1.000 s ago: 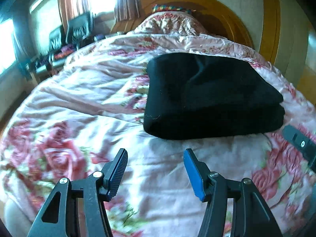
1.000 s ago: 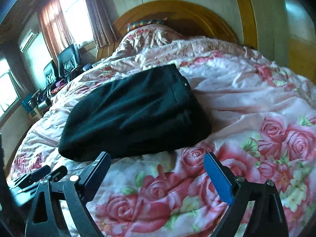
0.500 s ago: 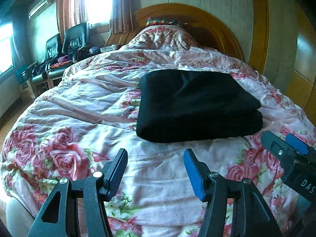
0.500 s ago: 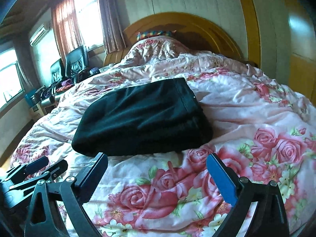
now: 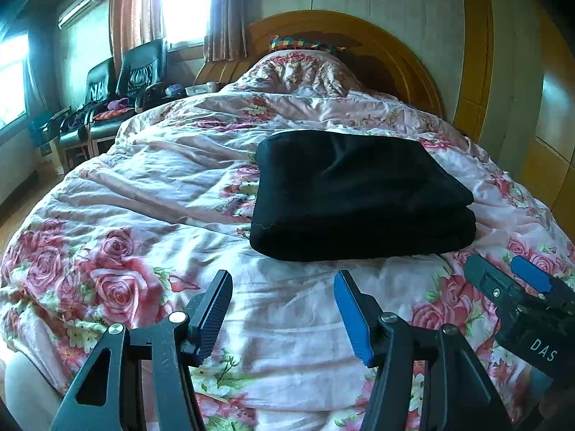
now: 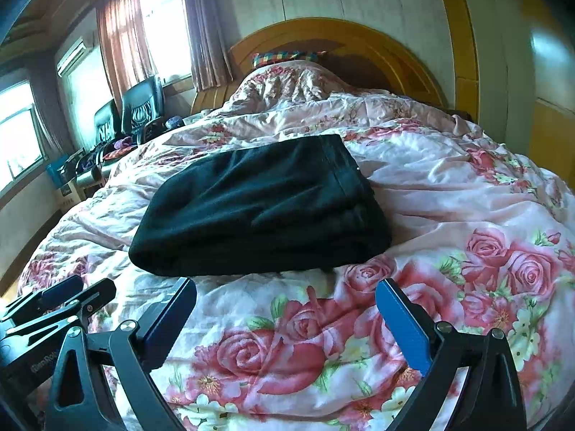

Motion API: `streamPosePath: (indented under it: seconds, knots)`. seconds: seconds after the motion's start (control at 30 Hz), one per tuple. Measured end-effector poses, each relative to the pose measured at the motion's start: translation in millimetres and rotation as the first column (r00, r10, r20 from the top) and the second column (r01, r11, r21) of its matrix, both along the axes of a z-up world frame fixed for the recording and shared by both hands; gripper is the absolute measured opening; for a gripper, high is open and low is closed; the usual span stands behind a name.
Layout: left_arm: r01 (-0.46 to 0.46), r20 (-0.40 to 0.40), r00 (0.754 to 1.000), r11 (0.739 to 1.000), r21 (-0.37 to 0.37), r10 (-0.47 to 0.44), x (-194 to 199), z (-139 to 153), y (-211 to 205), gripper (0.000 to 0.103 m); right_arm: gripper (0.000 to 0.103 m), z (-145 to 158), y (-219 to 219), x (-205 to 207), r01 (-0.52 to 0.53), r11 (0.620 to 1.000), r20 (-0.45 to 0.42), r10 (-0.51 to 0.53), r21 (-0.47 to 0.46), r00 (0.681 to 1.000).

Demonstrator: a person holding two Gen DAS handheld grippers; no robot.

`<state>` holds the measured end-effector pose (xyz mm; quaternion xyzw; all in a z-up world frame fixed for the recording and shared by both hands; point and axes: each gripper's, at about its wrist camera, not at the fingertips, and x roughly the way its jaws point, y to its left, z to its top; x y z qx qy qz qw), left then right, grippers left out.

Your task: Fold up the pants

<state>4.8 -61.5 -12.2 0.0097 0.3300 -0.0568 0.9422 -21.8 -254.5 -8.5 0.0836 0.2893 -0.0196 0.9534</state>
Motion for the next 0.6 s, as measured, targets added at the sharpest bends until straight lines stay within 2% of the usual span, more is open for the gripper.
streamPosePath:
  seconds: [0.6]
  knots:
    - [0.005, -0.003, 1.0, 1.0, -0.001, -0.005, -1.1, -0.8, -0.4, 0.06, 0.1, -3.3, -4.3, 1.6, 0.004, 1.0, -0.014, -0.004, 0.016, 1.0]
